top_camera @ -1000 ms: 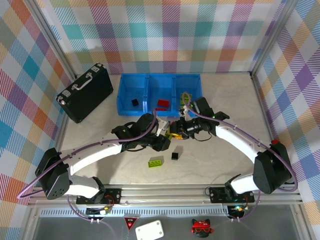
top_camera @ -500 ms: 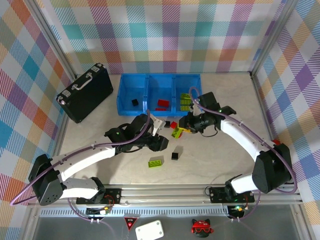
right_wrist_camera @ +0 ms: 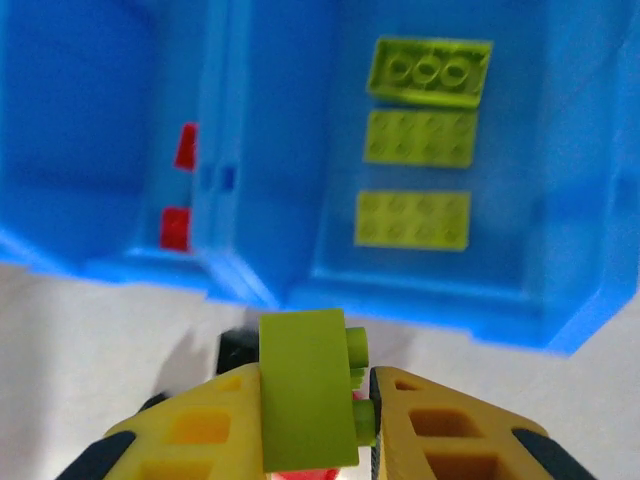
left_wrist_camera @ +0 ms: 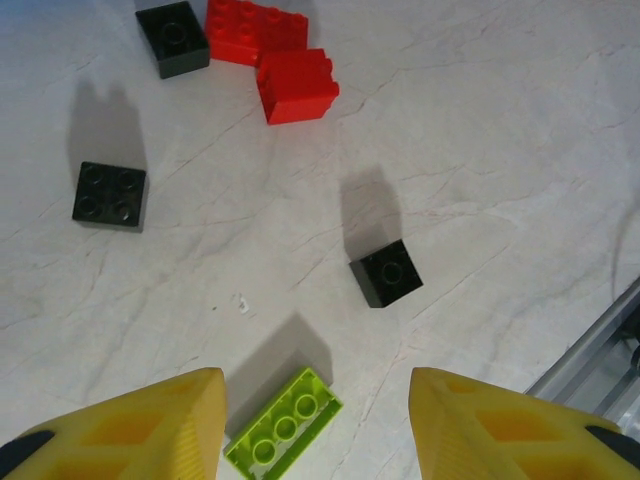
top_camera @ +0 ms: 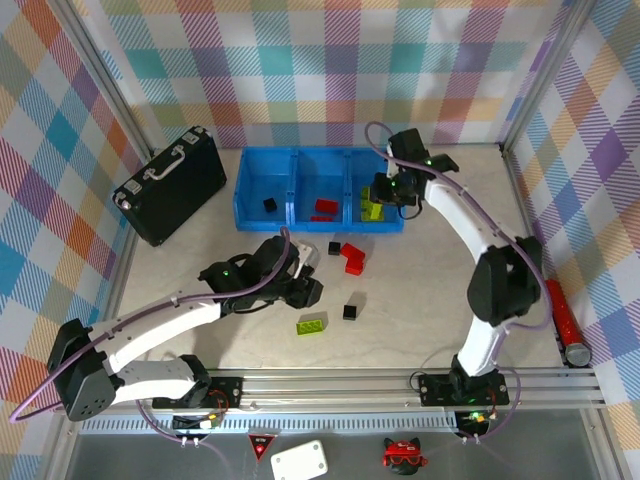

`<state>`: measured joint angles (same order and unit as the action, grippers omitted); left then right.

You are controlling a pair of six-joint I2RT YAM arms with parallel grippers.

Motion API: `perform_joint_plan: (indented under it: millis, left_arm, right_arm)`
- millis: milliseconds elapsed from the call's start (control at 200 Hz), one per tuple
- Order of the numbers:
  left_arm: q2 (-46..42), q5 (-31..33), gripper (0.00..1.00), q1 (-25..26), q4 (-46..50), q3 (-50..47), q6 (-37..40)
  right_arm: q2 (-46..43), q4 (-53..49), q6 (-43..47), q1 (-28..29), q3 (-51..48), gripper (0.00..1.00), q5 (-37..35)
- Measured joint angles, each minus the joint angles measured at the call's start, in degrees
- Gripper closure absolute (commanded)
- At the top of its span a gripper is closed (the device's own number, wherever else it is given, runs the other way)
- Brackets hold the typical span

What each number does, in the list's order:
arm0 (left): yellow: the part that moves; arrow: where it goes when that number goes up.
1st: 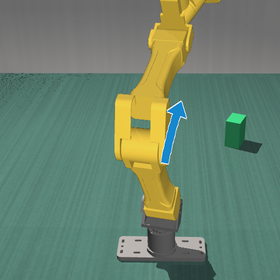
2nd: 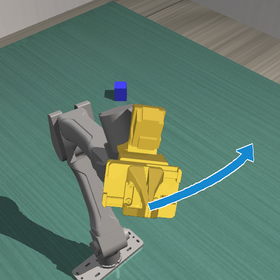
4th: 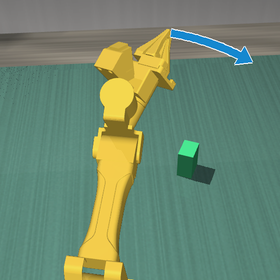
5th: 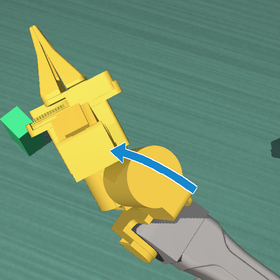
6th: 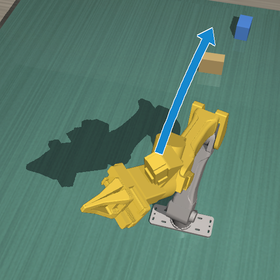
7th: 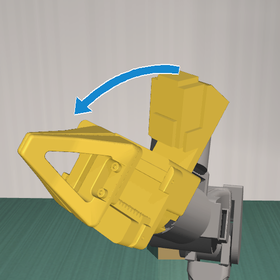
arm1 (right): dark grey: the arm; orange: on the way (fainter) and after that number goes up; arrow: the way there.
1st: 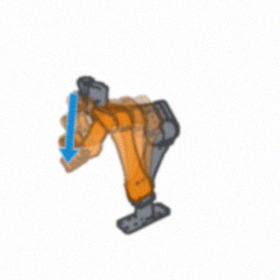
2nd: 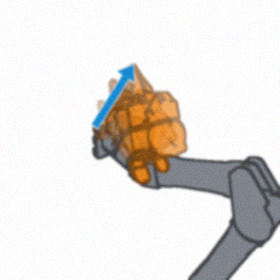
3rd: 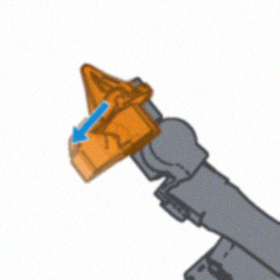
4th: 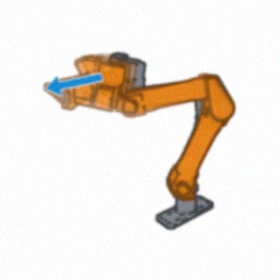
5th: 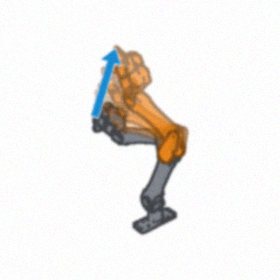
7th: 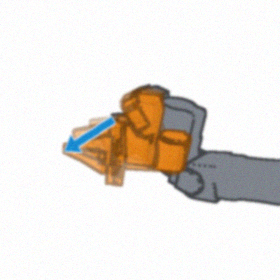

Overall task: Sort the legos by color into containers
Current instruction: Place the lego in the container.

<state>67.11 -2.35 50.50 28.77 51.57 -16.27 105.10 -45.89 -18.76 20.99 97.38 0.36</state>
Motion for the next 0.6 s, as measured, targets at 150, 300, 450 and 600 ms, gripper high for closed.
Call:
perform_joint_plan:
  millis: [150, 300, 450, 600]
  left_arm:
    - [-1.55, 1.01, 0.49, 0.0, 1.01, -0.5, -0.76]
    - [-2.56, 1.86, 0.49, 0.0, 1.57, -0.9, -0.98]
    - [-3.67, 2.47, 0.48, 0.0, 2.19, -1.64, -1.27]
    - [-4.24, 2.62, 0.48, 0.0, 2.8, -1.68, -1.33]
  right_arm:
    - [8.96, -2.71, 3.76, 0.0, 9.35, 0.74, -6.4]
    - [16.39, -5.27, 6.47, 0.0, 15.89, 0.74, -11.13]
    - [20.39, -6.62, 8.24, 0.0, 18.08, 0.73, -14.05]
    - [23.04, -7.32, 9.42, -0.44, 19.12, 0.71, -15.85]
